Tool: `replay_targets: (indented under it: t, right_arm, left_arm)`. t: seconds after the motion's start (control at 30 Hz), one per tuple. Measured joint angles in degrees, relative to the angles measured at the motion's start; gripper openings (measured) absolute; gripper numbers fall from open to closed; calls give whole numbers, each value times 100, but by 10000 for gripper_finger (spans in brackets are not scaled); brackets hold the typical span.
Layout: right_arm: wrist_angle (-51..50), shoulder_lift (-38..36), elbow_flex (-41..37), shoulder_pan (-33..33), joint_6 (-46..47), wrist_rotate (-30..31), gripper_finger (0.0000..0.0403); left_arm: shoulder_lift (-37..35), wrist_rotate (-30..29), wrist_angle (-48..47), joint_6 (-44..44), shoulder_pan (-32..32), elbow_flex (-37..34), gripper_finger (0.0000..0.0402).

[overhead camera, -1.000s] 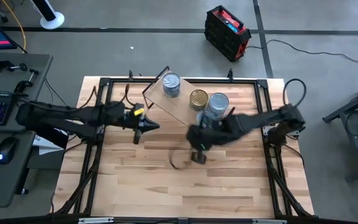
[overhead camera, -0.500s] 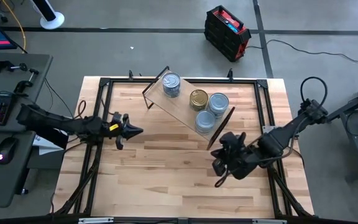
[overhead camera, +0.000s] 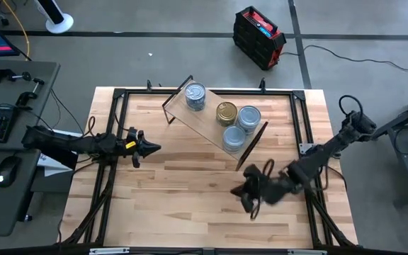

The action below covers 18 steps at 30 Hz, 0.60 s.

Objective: Stack canned seafood by type on shelf
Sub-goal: Return to Home Position

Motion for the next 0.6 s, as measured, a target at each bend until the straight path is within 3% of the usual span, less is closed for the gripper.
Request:
replay_targets:
  t: [0.1,0.2,0.47,0.6]
  right_arm:
    - [1992,-264,-973,-394,-1062,-268,0]
    - [3318,-711,-1859,-785,-2104,-652,0]
    - [4789,-3036,-4407,-1075,-3441,-1386,0]
    - [5636,-4278,-5369,-1122,-4208,-1440,0]
  left_arm:
    - [18,1,-30,-37,-13,0,0]
    - [22,3,-76,12,-13,0,1]
    - [20,3,-75,17,-13,-2,1]
    - [20,3,-77,18,-13,-2,1]
